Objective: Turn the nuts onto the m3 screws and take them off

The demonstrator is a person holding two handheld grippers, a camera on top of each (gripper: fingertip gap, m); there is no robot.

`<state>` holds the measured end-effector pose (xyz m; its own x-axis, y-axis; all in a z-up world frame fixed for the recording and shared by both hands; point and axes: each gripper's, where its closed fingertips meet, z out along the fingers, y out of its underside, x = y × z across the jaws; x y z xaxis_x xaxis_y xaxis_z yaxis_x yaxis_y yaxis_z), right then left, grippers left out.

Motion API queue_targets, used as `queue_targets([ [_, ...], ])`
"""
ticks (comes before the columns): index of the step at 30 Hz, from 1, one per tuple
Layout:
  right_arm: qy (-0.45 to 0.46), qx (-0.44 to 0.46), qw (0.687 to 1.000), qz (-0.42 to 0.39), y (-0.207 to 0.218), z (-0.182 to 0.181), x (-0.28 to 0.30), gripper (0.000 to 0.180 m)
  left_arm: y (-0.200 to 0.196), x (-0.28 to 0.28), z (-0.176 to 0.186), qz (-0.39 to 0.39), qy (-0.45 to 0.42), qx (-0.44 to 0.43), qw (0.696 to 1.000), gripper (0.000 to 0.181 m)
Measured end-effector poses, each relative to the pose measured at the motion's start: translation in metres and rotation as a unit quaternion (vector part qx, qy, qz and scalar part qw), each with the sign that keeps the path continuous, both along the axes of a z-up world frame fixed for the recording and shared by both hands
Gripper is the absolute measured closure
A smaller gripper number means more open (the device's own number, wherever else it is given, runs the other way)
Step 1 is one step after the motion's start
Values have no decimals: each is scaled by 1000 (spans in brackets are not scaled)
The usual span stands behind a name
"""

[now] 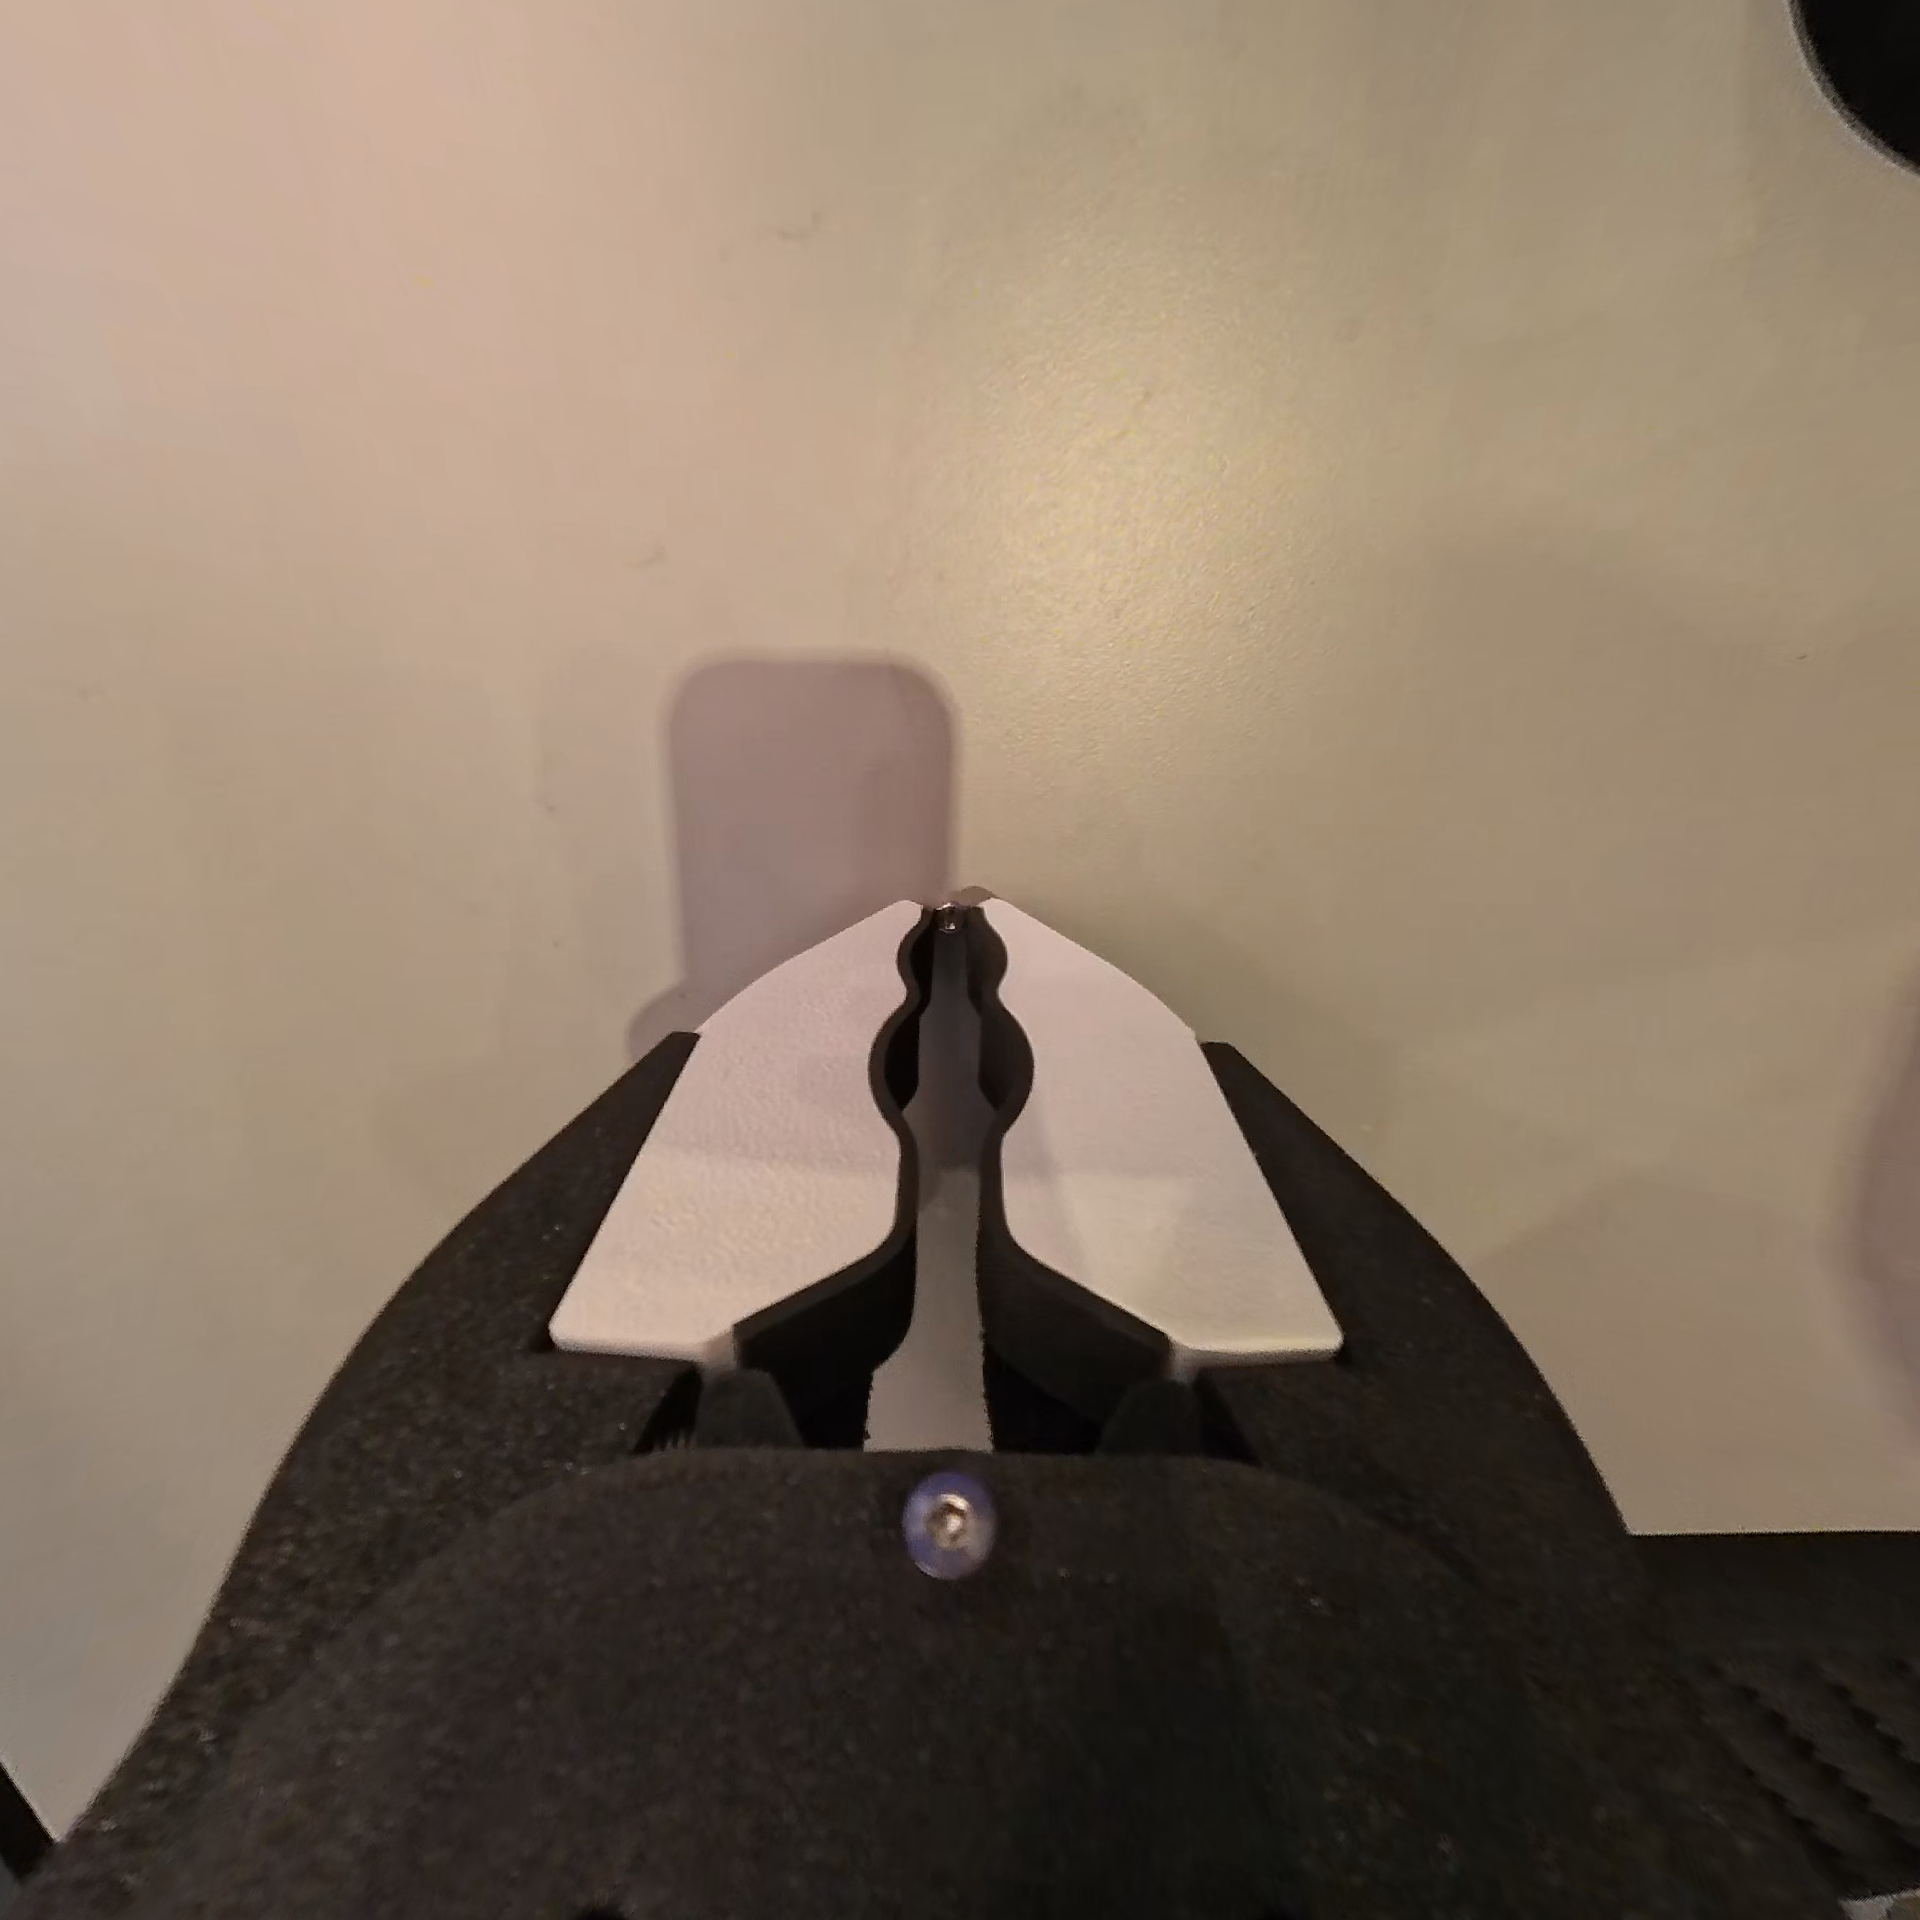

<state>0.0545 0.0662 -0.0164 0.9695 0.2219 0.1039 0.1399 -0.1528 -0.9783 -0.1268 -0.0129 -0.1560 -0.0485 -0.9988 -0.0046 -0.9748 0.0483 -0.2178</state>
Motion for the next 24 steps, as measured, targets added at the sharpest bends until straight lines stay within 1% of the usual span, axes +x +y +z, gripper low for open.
queue_targets([
  [6,2,0,1000,0,0,0,1,148,0,2,2,6,-9,-3,1000,163],
  [8,3,-1,1000,0,0,-1,2,148,2,3,8,10,-22,0,1000,159],
  [9,3,-1,1000,0,0,-1,2,148,3,4,14,13,-32,-1,999,156],
  [12,4,-2,1000,1,0,-2,2,148,5,5,40,25,-65,-8,998,156],
  [16,-2,-5,1000,3,1,-4,-1,148,16,-11,83,43,-92,25,995,154],
  [18,-2,-6,1000,5,1,-5,-2,148,17,-30,102,60,-102,38,992,153],
  [20,-3,-9,1000,7,1,-7,-3,148,20,-58,122,76,-115,71,988,151],
  [22,-4,-10,1000,8,2,-8,-4,148,23,-97,144,99,-128,100,982,152],
  [24,2,-11,1000,12,2,-9,-7,148,30,-148,165,139,-130,128,973,153],
])
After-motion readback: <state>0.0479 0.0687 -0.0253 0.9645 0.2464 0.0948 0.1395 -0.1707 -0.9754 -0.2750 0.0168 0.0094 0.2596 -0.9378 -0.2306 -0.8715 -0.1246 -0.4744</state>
